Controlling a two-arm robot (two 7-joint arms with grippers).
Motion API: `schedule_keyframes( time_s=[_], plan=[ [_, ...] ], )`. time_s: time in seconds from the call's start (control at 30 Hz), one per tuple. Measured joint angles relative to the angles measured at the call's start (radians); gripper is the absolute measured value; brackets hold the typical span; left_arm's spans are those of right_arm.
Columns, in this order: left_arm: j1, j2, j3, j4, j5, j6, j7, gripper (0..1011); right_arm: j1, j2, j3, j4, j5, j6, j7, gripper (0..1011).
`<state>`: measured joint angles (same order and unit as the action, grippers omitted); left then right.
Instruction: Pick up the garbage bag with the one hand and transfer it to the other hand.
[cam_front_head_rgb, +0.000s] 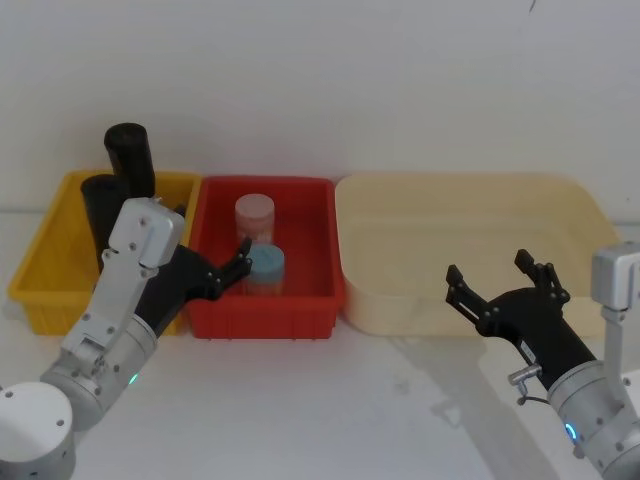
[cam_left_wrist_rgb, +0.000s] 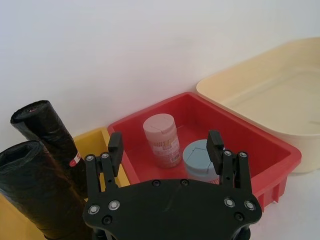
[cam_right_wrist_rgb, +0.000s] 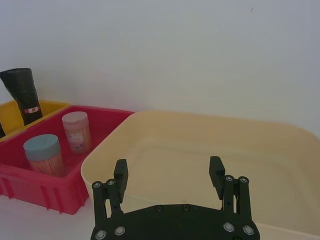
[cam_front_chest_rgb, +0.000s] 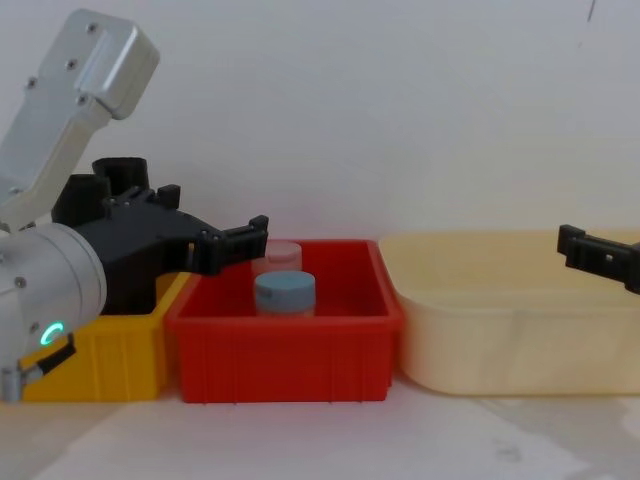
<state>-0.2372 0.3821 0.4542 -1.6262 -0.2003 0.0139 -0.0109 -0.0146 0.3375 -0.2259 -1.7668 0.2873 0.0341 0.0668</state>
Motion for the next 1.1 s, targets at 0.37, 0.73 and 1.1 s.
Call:
schedule_keyframes(
  time_s=[0.37, 0.73, 1.1],
  plan=[
    [0.0, 0.0, 0.0, 0.0, 0.0, 0.0, 0.0, 1001, 0.0, 0.0, 0.0, 0.0, 0.0, 0.0, 0.0, 1001],
    [0.0, 0.0, 0.0, 0.0, 0.0, 0.0, 0.0, 1001, 0.0, 0.0, 0.0, 0.0, 0.0, 0.0, 0.0, 1002],
    [0.0, 0.0, 0.0, 0.0, 0.0, 0.0, 0.0, 1001, 0.0, 0.0, 0.0, 0.0, 0.0, 0.0, 0.0, 1002]
  ],
)
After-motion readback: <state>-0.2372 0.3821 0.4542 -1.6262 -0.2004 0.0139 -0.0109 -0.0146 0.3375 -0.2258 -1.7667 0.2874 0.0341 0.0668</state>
